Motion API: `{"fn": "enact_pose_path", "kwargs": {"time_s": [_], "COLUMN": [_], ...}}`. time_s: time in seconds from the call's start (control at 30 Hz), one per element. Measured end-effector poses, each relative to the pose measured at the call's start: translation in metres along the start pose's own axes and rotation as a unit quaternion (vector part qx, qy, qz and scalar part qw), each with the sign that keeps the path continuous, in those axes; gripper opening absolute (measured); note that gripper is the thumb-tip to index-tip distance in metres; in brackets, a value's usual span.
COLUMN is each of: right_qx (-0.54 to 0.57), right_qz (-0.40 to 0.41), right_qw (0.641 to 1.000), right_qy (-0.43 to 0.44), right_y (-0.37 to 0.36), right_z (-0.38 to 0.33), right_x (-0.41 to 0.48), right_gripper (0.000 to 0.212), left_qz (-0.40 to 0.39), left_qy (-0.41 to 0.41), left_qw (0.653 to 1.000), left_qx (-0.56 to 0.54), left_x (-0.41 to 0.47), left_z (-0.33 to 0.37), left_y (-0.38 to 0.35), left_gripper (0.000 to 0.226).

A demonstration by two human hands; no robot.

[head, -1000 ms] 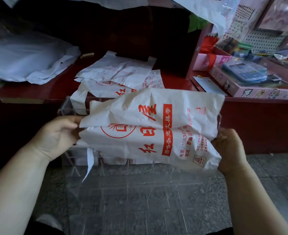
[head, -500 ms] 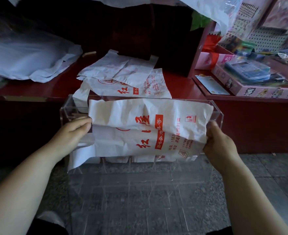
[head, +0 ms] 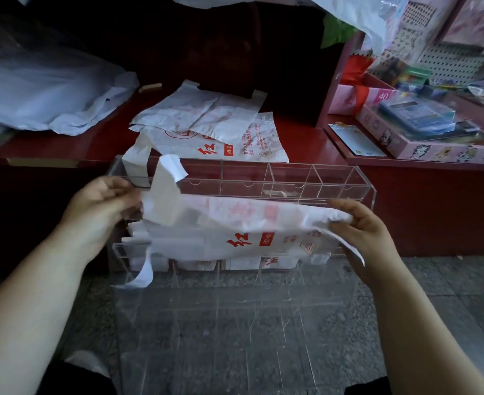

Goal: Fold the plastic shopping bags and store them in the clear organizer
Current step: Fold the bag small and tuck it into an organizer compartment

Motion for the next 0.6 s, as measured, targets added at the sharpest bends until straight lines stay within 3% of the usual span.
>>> {"fn": "enact_pose_path", "kwargs": {"time_s": [0.1,0.2,0.3,0.37,0.4,0.47,0.53,0.6], "right_qx": [-0.023,-0.002,0.011,0.025,0.029,0.028,0.028,0.025], "right_qz": [-0.005,-0.071,-0.127,-0.152,-0.158,-0.155,-0.152,-0.173], "right_qw": [1.000,0.997,0.992,0.988,0.987,0.987,0.988,0.984], "right_qy": [0.002,-0.001,-0.004,0.003,0.010,0.026,0.033,0.016], "right_y": [-0.001,-0.022,-0.045,-0.057,-0.061,-0.063,-0.062,-0.061], "right_z": [-0.004,-0.011,-0.016,-0.021,-0.023,-0.026,-0.027,-0.024], "right_x": [-0.002,-0.008,-0.019,-0.026,-0.029,-0.031,-0.032,-0.032], "right_gripper": [0.046,0.039,0.035,0.033,0.033,0.032,0.030,0.025], "left_qz": [0.087,0.022,-0.175,-0.267,-0.289,-0.291,-0.258,-0.219], "left_qy": [-0.106,-0.184,-0.129,-0.085,-0.075,-0.073,-0.052,-0.024], "left_qw": [0.984,0.965,0.954,0.917,0.893,0.863,0.879,0.900], "left_qx": [0.116,0.187,0.208,0.285,0.335,0.406,0.398,0.375], "left_x": [-0.002,-0.026,-0.062,-0.082,-0.088,-0.093,-0.092,-0.088], "left_z": [0.028,0.056,0.042,0.020,0.008,-0.005,-0.010,-0.010], "left_y": [0.011,-0.023,-0.084,-0.112,-0.118,-0.124,-0.123,-0.117], "left_gripper": [0.029,0.004,0.025,0.048,0.049,0.024,0.044,0.047]}}
Point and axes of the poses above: each hand's wrist, its own x-axis towards the middle knuckle, its own y-axis out of the back of the hand, z = x × y, the point moved 7 cm from there along x, towards the middle knuckle, and after that the axes turned 1 degree about -x, right-handed, at the moved point
